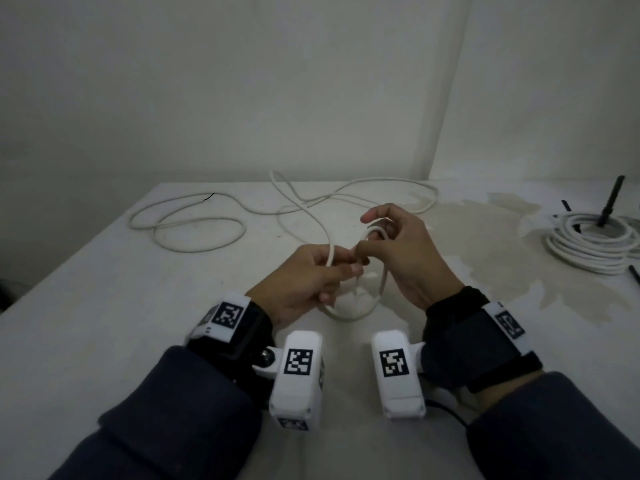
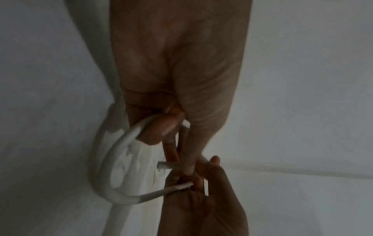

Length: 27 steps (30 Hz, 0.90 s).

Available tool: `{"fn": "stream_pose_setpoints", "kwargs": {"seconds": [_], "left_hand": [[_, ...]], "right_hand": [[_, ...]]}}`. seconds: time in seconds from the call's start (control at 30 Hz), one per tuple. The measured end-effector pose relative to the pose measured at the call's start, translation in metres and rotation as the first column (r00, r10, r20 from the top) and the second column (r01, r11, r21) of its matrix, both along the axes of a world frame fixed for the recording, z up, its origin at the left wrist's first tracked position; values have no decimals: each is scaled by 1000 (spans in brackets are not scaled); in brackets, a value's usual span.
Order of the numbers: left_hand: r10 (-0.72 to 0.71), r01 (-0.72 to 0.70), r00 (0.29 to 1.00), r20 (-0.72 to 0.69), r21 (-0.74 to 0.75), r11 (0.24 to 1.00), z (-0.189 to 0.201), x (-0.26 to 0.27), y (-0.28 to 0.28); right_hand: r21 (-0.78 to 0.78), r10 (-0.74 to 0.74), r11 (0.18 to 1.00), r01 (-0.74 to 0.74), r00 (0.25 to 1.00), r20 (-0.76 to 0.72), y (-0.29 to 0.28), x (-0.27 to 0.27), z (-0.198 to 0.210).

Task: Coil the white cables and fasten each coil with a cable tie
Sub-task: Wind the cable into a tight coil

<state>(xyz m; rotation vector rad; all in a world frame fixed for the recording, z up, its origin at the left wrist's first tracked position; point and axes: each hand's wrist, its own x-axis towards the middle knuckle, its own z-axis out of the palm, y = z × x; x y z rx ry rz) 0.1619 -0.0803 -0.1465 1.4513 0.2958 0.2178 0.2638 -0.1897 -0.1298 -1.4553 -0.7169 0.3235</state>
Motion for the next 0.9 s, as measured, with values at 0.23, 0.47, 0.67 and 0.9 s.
{"fn": "stream_pose_setpoints", "kwargs": {"seconds": [0.23, 0.47, 0.67, 0.9], "left_hand": [[127, -108, 985, 118, -159, 981, 0, 3, 1], [165, -124, 982, 95, -337, 933, 2, 3, 4], [172, -152, 985, 7, -429, 890, 4, 2, 6], [276, -239, 959, 58, -346, 907, 4, 4, 7]], "right_hand": [[0, 132, 991, -133, 985, -112, -1, -3, 1], [76, 265, 964, -255, 937, -225, -3, -5, 1], [-53, 318, 941, -333, 928, -192, -8, -5, -1], [-232, 346, 904, -360, 933, -101, -10, -7, 5]]}}
